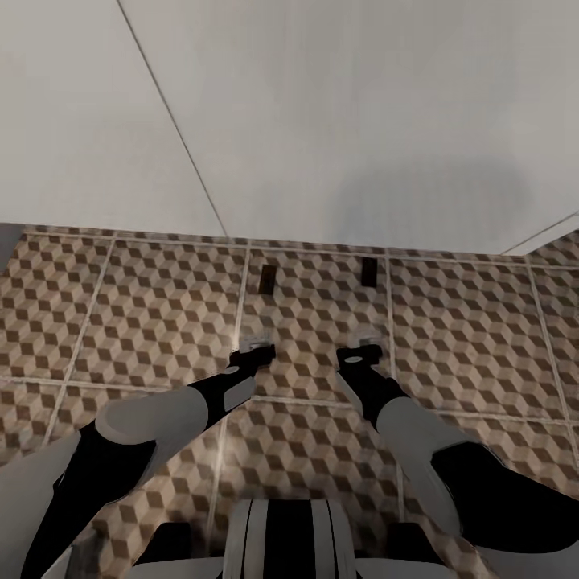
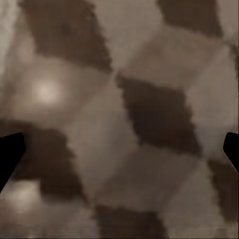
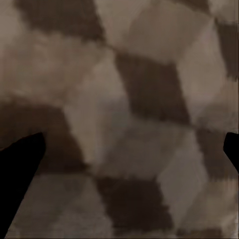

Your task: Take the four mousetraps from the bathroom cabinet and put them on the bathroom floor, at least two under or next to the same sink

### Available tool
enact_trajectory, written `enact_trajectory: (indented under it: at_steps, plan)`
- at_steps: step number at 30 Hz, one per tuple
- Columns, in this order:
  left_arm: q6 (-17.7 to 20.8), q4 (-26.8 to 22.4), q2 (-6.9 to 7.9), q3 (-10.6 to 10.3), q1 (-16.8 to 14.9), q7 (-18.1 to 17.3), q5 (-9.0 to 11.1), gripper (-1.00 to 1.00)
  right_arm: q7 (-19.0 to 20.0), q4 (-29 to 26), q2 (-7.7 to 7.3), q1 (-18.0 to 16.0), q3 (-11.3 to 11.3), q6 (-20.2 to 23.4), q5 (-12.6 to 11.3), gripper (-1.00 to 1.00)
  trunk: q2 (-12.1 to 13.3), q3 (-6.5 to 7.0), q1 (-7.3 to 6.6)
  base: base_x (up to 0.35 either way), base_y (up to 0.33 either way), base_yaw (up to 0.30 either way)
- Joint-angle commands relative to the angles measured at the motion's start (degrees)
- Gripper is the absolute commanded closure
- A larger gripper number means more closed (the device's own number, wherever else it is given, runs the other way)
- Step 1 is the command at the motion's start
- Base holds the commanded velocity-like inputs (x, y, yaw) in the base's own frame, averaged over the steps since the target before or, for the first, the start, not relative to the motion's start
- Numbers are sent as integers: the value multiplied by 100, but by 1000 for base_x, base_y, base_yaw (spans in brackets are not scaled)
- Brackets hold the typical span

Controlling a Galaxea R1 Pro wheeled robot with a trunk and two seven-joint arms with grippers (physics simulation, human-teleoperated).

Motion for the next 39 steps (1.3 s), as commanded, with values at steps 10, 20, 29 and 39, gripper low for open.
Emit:
enact_trajectory:
  at_steps: [10,20,29,39]
  plan:
    - [-36,-30,2,-48,-6,39,31,-100,-18,1,-4,6,24,86,-55,-100,-1,-3,-3,-150,0,0]
    - [-40,-33,2,-48,-2,39,31,-100,-18,1,-4,6,24,73,-55,-100,-1,-3,-3,-14,0,0]
    - [-41,-34,2,-48,0,39,31,-100,-18,1,-4,6,24,69,-55,-100,-1,-3,-3,-1,0,0]
    - [-41,-38,2,-48,1,39,31,-100,-18,1,-8,6,24,69,-49,-100,-1,-3,-3,0,0,0]
